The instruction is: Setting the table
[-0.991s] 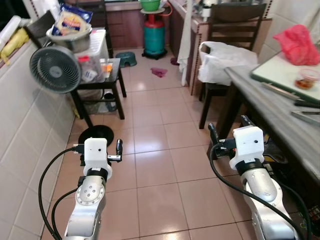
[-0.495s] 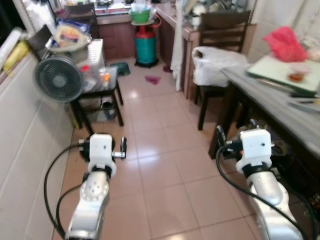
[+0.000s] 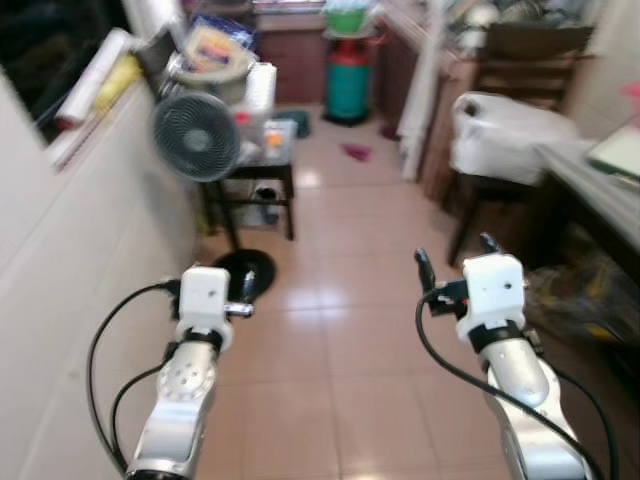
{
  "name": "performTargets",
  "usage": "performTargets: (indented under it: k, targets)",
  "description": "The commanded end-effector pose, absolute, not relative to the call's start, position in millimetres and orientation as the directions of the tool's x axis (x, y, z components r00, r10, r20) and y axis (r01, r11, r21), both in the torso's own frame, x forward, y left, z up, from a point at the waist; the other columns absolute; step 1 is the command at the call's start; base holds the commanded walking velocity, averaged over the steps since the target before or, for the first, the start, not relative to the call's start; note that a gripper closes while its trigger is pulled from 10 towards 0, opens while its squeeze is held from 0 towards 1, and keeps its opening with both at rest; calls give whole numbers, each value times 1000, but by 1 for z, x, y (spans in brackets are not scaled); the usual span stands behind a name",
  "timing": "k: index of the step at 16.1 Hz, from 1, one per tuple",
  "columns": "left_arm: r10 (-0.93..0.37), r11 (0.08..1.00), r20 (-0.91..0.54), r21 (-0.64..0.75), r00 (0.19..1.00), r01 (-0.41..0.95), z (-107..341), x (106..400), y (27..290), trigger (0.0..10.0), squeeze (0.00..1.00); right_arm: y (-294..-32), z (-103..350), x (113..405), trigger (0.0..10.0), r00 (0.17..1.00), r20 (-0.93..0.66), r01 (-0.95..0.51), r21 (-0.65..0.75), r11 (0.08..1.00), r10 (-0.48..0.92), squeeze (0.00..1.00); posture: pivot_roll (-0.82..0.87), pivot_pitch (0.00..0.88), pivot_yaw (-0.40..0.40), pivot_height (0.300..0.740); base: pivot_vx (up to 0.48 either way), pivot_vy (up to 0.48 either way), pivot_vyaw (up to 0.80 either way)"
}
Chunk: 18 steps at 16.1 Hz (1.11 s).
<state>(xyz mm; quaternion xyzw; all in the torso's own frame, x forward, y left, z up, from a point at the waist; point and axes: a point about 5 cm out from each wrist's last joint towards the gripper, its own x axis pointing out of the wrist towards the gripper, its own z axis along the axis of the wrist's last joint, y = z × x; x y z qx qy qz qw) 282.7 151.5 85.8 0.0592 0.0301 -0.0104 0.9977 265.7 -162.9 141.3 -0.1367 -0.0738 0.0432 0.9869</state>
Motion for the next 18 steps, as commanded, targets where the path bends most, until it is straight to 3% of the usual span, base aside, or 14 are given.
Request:
performTargets:
  k: [1,10,14,18]
  targets:
    - [-34,993,-50,112,998,40,88,285,146,10000,0,-166,141,267,10000,987,132,-53,-283,958,94,0,-4,0,33,740,0,0,800]
    - [-139,985,-193,70,971,155,48,277,142,10000,0,-166,132,272,10000,990,112,-53,-278,959,87,0,1,0,23,740,0,0,89]
    - [-194,974,-372,37,908,224,7,261,141,10000,0,-176,91,276,10000,997,-74,-12,-126,992,2,0,5,0,8,740,0,0,0]
    - [-194,955,-551,82,811,285,-34,238,144,10000,0,-186,9,266,10000,909,-416,-19,-82,996,-16,0,8,0,-6,740,0,0,0]
